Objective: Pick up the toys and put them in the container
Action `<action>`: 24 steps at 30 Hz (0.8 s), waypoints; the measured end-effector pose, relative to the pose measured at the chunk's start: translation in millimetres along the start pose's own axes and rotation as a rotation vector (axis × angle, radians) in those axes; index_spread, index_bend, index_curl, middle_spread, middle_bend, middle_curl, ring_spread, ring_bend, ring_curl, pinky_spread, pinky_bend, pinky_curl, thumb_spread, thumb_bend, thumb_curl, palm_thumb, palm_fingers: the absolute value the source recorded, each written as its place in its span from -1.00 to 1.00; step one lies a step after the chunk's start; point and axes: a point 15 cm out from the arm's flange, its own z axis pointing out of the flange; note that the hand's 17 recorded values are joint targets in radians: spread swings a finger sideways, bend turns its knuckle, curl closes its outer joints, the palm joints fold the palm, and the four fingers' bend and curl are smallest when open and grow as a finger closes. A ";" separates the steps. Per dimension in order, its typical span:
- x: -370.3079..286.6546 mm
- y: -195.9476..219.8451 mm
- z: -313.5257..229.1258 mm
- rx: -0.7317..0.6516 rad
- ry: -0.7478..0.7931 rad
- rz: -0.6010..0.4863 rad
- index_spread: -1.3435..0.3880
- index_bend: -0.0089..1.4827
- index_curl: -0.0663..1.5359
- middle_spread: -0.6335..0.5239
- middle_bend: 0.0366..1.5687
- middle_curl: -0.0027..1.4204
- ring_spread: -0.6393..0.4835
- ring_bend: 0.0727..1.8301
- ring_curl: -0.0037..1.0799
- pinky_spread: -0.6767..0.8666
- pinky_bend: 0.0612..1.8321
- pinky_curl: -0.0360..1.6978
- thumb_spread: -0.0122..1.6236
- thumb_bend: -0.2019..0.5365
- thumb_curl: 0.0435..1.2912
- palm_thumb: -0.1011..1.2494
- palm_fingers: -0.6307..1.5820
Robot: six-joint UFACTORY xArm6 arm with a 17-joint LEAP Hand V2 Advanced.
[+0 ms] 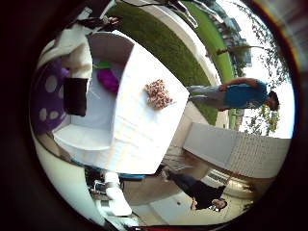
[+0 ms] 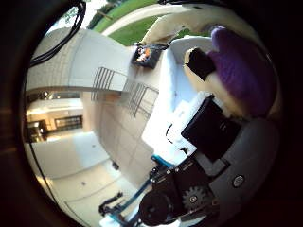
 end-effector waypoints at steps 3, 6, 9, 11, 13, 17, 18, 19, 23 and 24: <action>-4.2 -24.6 24.6 0.022 -0.036 0.010 -0.65 0.35 -0.92 -0.31 0.49 0.56 -0.10 0.55 0.63 0.05 0.62 0.09 0.51 -0.53 -0.17 0.47 0.31; -2.0 -32.6 51.4 -0.009 -0.045 0.022 -0.54 0.32 -0.93 -0.26 0.39 0.48 -0.02 0.50 0.55 0.09 0.56 0.07 0.51 -0.52 -0.18 0.44 0.27; 1.8 -34.5 78.3 -0.057 -0.048 0.030 -0.37 0.31 -0.92 -0.21 0.23 0.39 0.05 0.41 0.45 0.15 0.52 0.02 0.52 -0.53 -0.20 0.41 0.25; 3.0 -34.3 88.2 -0.076 -0.049 0.033 -0.18 0.18 -0.92 -0.17 0.07 0.31 0.11 0.39 0.40 0.18 0.49 0.02 0.52 -0.53 -0.22 0.37 0.10; 4.0 -32.8 100.7 -0.104 -0.051 0.035 -0.02 0.10 -0.90 -0.11 -0.20 0.19 0.20 0.28 0.34 0.23 0.45 0.01 0.51 -0.54 -0.24 0.33 -0.19; 10.2 -31.0 114.7 -0.134 -0.053 0.035 0.10 0.08 -0.84 0.01 -0.48 -0.01 0.42 0.01 0.13 0.33 0.25 -0.08 0.49 -0.54 -0.26 0.28 -0.51; 11.3 -31.3 116.7 -0.137 -0.054 0.032 0.11 0.05 -0.83 0.05 -0.55 -0.08 0.48 -0.10 0.03 0.36 0.20 -0.13 0.48 -0.55 -0.27 0.26 -0.54; 12.0 -31.1 118.1 -0.139 -0.055 0.031 0.10 0.00 -0.82 0.08 -0.61 -0.13 0.52 -0.18 -0.06 0.38 0.14 -0.17 0.48 -0.54 -0.28 0.25 -0.55; 21.0 -30.4 118.1 -0.140 -0.059 -0.001 0.08 -0.18 -0.79 0.15 -0.78 -0.27 0.62 -0.37 -0.24 0.45 0.01 -0.27 0.45 -0.53 -0.29 0.24 -0.54; 21.6 -30.3 116.1 -0.136 -0.060 -0.004 0.08 -0.24 -0.79 0.17 -0.81 -0.30 0.64 -0.39 -0.27 0.46 -0.01 -0.29 0.45 -0.52 -0.30 0.25 -0.52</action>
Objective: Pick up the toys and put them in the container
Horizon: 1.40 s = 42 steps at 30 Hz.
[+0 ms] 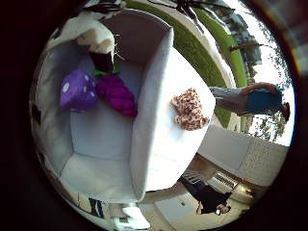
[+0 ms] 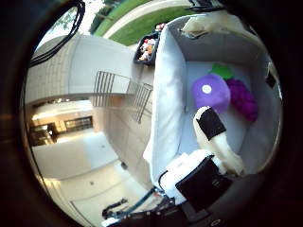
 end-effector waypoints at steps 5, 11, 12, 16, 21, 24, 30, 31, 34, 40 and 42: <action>10.8 10.8 -10.1 -0.011 -0.014 0.002 0.06 -0.45 -0.76 0.20 -0.85 -0.40 0.69 -0.46 -0.34 0.51 -0.07 -0.36 0.43 -0.52 -0.31 0.25 -0.49; 51.7 21.9 -48.8 0.058 -0.008 0.046 0.07 -0.58 -0.71 0.19 -0.83 -0.48 0.69 -0.51 -0.38 0.53 -0.16 -0.43 0.42 -0.53 -0.32 0.24 -0.44; 61.4 24.5 -54.2 0.068 -0.005 0.059 0.08 -0.60 -0.70 0.19 -0.82 -0.48 0.68 -0.51 -0.39 0.53 -0.20 -0.45 0.42 -0.52 -0.32 0.23 -0.42; 108.1 38.6 -74.2 0.106 0.004 0.112 0.10 -0.64 -0.67 0.19 -0.82 -0.50 0.66 -0.52 -0.40 0.52 -0.26 -0.49 0.42 -0.52 -0.33 0.23 -0.39; 166.7 59.1 -82.9 0.124 0.008 0.204 0.20 -0.70 -0.63 0.19 -0.82 -0.51 0.65 -0.54 -0.41 0.51 -0.31 -0.53 0.42 -0.52 -0.33 0.23 -0.35; 196.5 66.9 -81.3 0.133 0.009 0.268 0.25 -0.74 -0.62 0.19 -0.82 -0.52 0.66 -0.55 -0.42 0.51 -0.32 -0.55 0.42 -0.52 -0.33 0.23 -0.33; 260.9 77.4 -45.7 0.110 -0.006 0.387 0.32 -0.76 -0.60 0.19 -0.82 -0.52 0.67 -0.55 -0.42 0.51 -0.33 -0.57 0.42 -0.52 -0.33 0.24 -0.31; 270.9 78.6 -37.9 0.106 -0.009 0.409 0.33 -0.77 -0.60 0.19 -0.82 -0.52 0.67 -0.54 -0.42 0.51 -0.33 -0.58 0.42 -0.52 -0.32 0.24 -0.30; 293.9 76.6 -20.1 0.111 -0.008 0.458 0.36 -0.76 -0.60 0.19 -0.82 -0.53 0.68 -0.54 -0.42 0.51 -0.32 -0.59 0.43 -0.52 -0.32 0.24 -0.29; 323.1 75.7 16.6 0.093 -0.010 0.525 0.39 -0.77 -0.60 0.20 -0.82 -0.53 0.68 -0.54 -0.42 0.52 -0.31 -0.61 0.42 -0.54 -0.33 0.20 -0.29; 328.4 72.6 24.5 0.097 -0.008 0.539 0.40 -0.76 -0.59 0.20 -0.82 -0.53 0.68 -0.54 -0.42 0.52 -0.31 -0.61 0.42 -0.54 -0.34 0.19 -0.28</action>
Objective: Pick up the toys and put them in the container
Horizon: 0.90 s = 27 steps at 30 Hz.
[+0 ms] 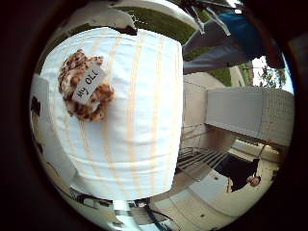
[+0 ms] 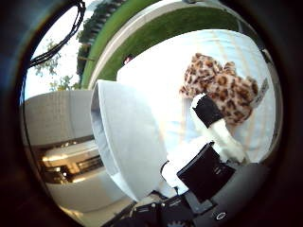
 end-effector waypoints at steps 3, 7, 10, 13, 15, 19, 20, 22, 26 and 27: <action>2.4 -2.1 15.6 -0.016 -0.001 0.011 0.42 -0.77 -0.59 0.21 -0.81 -0.53 0.69 -0.54 -0.42 0.51 -0.31 -0.62 0.43 -0.53 -0.34 0.18 -0.29; 4.2 -7.3 27.4 -0.014 0.002 0.026 0.44 -0.77 -0.59 0.21 -0.81 -0.53 0.69 -0.54 -0.42 0.50 -0.31 -0.63 0.42 -0.53 -0.35 0.17 -0.28; 4.6 -7.2 43.7 -0.037 0.004 0.028 0.44 -0.76 -0.59 0.21 -0.82 -0.53 0.69 -0.54 -0.42 0.50 -0.31 -0.64 0.42 -0.52 -0.35 0.17 -0.28; 6.4 -4.7 63.4 -0.070 0.007 0.046 0.46 -0.75 -0.58 0.21 -0.81 -0.53 0.69 -0.54 -0.42 0.50 -0.31 -0.65 0.42 -0.53 -0.35 0.16 -0.26; 9.9 -2.0 72.8 -0.091 0.023 0.046 0.49 -0.75 -0.58 0.19 -0.79 -0.53 0.70 -0.50 -0.42 0.51 -0.30 -0.66 0.41 -0.52 -0.35 0.17 -0.18; 20.7 4.4 85.0 -0.131 0.081 0.031 0.42 -0.79 -0.62 0.06 -0.60 -0.46 0.61 -0.29 -0.37 0.52 -0.17 -0.67 0.39 -0.51 -0.35 0.22 0.27; 22.1 6.1 86.5 -0.140 0.091 0.026 0.37 -0.84 -0.63 0.03 -0.44 -0.39 0.55 -0.16 -0.28 0.50 -0.08 -0.63 0.38 -0.50 -0.34 0.25 0.48; 21.4 10.9 86.4 -0.159 0.095 0.023 0.29 -0.86 -0.68 -0.02 -0.24 -0.28 0.45 0.04 -0.15 0.46 0.03 -0.57 0.37 -0.49 -0.33 0.30 0.58; 18.4 21.9 82.3 -0.196 0.090 0.014 0.13 -0.76 -0.74 -0.15 0.07 -0.06 0.26 0.31 0.11 0.39 0.23 -0.43 0.33 -0.48 -0.31 0.41 0.54; 18.0 21.7 79.5 -0.193 0.090 0.014 0.09 -0.70 -0.74 -0.17 0.12 -0.01 0.21 0.33 0.15 0.37 0.29 -0.40 0.32 -0.48 -0.30 0.44 0.56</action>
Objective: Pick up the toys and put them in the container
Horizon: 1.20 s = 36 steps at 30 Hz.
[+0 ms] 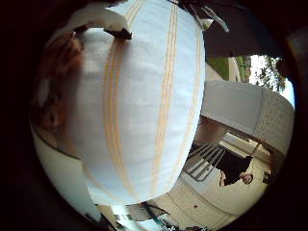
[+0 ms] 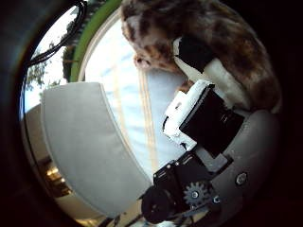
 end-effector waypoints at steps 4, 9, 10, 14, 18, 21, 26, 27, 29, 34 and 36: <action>-4.0 8.9 -19.2 0.005 -0.008 -0.001 -0.04 -0.55 -0.76 -0.23 0.24 0.11 0.12 0.38 0.24 0.29 0.44 -0.31 0.30 -0.46 -0.26 0.55 0.57; -13.4 40.5 -45.7 -0.052 -0.019 -0.010 -0.20 -0.32 -0.75 -0.26 0.39 0.24 0.04 0.41 0.33 0.20 0.54 -0.22 0.33 -0.48 -0.19 0.62 0.53; -16.4 47.1 -55.8 -0.053 -0.019 -0.015 -0.22 -0.30 -0.75 -0.27 0.40 0.25 0.02 0.41 0.33 0.19 0.55 -0.21 0.33 -0.48 -0.19 0.62 0.52; -25.9 70.7 -83.8 -0.067 -0.018 -0.029 -0.33 -0.17 -0.75 -0.28 0.44 0.32 -0.02 0.44 0.40 0.14 0.59 -0.15 0.37 -0.49 -0.16 0.64 0.47; -35.5 101.8 -118.1 -0.078 -0.017 -0.048 -0.41 -0.07 -0.75 -0.29 0.48 0.37 -0.05 0.48 0.45 0.11 0.61 -0.11 0.40 -0.50 -0.14 0.63 0.44; -45.3 123.3 -142.2 -0.074 -0.015 -0.082 -0.47 -0.01 -0.76 -0.29 0.51 0.41 -0.07 0.49 0.48 0.09 0.64 -0.08 0.42 -0.50 -0.12 0.62 0.41; -70.6 157.8 -189.2 -0.014 -0.040 -0.146 -0.55 0.08 -0.77 -0.30 0.55 0.45 -0.08 0.53 0.52 0.07 0.66 -0.04 0.45 -0.49 -0.11 0.61 0.37; -78.9 166.2 -200.7 0.007 -0.053 -0.166 -0.57 0.10 -0.77 -0.30 0.56 0.45 -0.09 0.53 0.53 0.07 0.67 -0.03 0.45 -0.49 -0.10 0.61 0.37; -93.8 180.6 -218.0 0.037 -0.070 -0.198 -0.59 0.12 -0.78 -0.30 0.57 0.46 -0.09 0.54 0.54 0.06 0.67 -0.02 0.46 -0.49 -0.10 0.61 0.36; -140.4 209.1 -249.9 0.113 -0.059 -0.304 -0.63 0.16 -0.80 -0.29 0.59 0.48 -0.09 0.56 0.56 0.05 0.68 0.01 0.46 -0.50 -0.10 0.61 0.34; -166.0 218.5 -257.5 0.139 -0.051 -0.357 -0.64 0.17 -0.81 -0.29 0.59 0.48 -0.09 0.56 0.56 0.05 0.68 0.01 0.46 -0.50 -0.09 0.61 0.34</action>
